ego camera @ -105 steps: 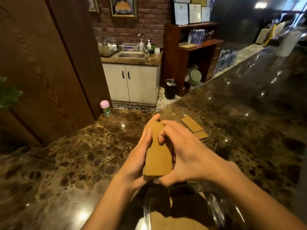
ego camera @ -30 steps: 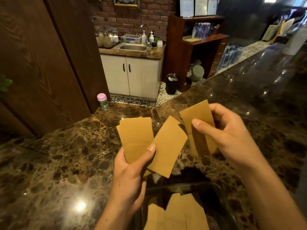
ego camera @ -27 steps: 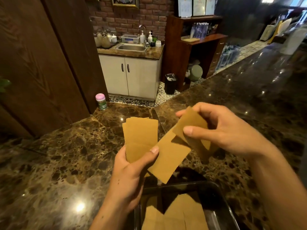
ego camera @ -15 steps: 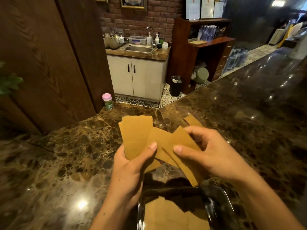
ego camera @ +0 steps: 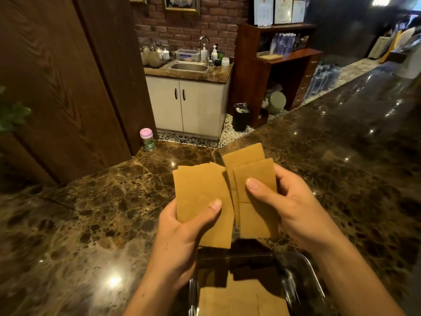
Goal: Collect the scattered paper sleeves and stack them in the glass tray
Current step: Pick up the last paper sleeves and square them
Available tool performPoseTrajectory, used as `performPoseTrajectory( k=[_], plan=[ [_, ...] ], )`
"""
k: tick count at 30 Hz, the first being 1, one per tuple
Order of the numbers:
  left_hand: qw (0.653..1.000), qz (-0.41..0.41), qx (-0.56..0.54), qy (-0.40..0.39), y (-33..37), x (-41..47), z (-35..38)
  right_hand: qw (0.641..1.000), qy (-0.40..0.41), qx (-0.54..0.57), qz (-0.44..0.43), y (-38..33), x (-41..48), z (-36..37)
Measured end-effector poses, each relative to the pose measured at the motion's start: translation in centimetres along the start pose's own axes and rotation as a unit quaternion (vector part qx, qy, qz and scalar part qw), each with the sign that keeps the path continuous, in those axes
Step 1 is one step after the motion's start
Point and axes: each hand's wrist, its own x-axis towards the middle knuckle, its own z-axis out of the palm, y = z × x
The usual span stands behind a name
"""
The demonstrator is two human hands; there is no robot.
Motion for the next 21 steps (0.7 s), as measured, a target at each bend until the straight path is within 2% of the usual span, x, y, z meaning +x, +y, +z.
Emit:
performPoseTrajectory(
  k=[3, 7, 11, 15, 17, 20, 21],
  plan=[
    [0.999, 0.007, 0.043, -0.027, -0.1, 0.0, 0.1, 0.997, -0.025, -0.076, -0.005, -1.3, 0.8, 0.0],
    [1.0, 0.02, -0.016, 0.003, -0.1, 0.1, 0.1, 0.994, 0.083, -0.056, -0.041, -1.6, 1.2, 0.2],
    [0.997, 0.052, -0.045, 0.045, 0.3, 0.5, -0.3, 0.988, -0.047, -0.144, -0.001, -1.2, 0.4, -0.7],
    [0.998, 0.055, 0.0, 0.011, 0.3, 0.5, -0.3, 0.976, -0.088, -0.191, -0.054, -1.4, 0.5, 0.2],
    [0.999, 0.049, -0.013, -0.001, 0.2, 0.2, -0.1, 0.982, -0.051, -0.163, -0.079, -1.3, 0.7, 0.9],
    [0.998, 0.045, -0.046, 0.009, 0.1, 0.0, 0.1, 0.991, 0.077, -0.077, -0.079, -0.6, 0.7, 1.6],
    [0.998, 0.049, -0.04, 0.013, 0.2, 0.0, 0.2, 0.992, 0.077, -0.074, -0.066, -0.3, 0.5, 1.6]
  ],
)
